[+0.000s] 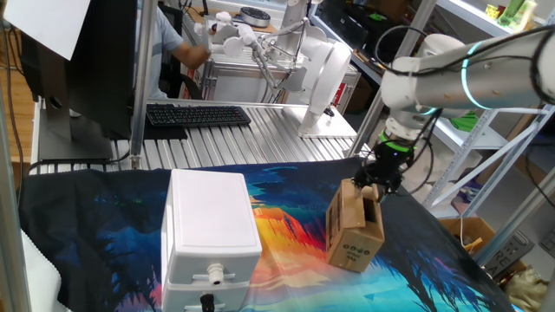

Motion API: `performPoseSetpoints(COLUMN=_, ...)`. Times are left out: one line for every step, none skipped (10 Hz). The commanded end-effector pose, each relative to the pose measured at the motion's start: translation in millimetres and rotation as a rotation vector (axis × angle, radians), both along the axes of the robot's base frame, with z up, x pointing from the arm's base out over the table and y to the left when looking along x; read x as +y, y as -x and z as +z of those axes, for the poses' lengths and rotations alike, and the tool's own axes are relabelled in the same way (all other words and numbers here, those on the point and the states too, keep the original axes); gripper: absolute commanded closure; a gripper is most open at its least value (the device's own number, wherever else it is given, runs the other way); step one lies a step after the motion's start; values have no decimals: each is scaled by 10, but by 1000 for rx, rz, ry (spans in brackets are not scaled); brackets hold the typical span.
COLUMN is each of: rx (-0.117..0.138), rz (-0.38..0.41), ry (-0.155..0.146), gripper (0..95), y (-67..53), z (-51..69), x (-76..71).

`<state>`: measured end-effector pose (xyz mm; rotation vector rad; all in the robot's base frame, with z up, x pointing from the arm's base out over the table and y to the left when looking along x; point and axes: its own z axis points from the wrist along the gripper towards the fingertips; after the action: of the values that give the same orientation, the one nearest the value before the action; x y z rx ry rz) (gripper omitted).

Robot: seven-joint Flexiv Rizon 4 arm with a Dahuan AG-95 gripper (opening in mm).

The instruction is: Cover the box

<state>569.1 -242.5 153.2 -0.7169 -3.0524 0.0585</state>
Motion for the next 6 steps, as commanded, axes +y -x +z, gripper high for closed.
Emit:
performPoseSetpoints(rx=11, rz=-7, ry=9, gripper=380, y=-31, z=99, x=69)
performPoseSetpoints(rx=19, rz=-12, ry=12, gripper=380, y=-59, z=164, x=111)
performPoseSetpoints(rx=24, rz=-18, ry=11, gripper=380, y=-100, z=215, x=157)
performPoseSetpoints(rx=22, rz=-20, ry=10, gripper=380, y=-113, z=185, x=170)
performPoseSetpoints(rx=19, rz=-23, ry=10, gripper=380, y=-122, z=149, x=184)
performPoseSetpoints(rx=17, rz=-19, ry=10, gripper=380, y=-117, z=105, x=187)
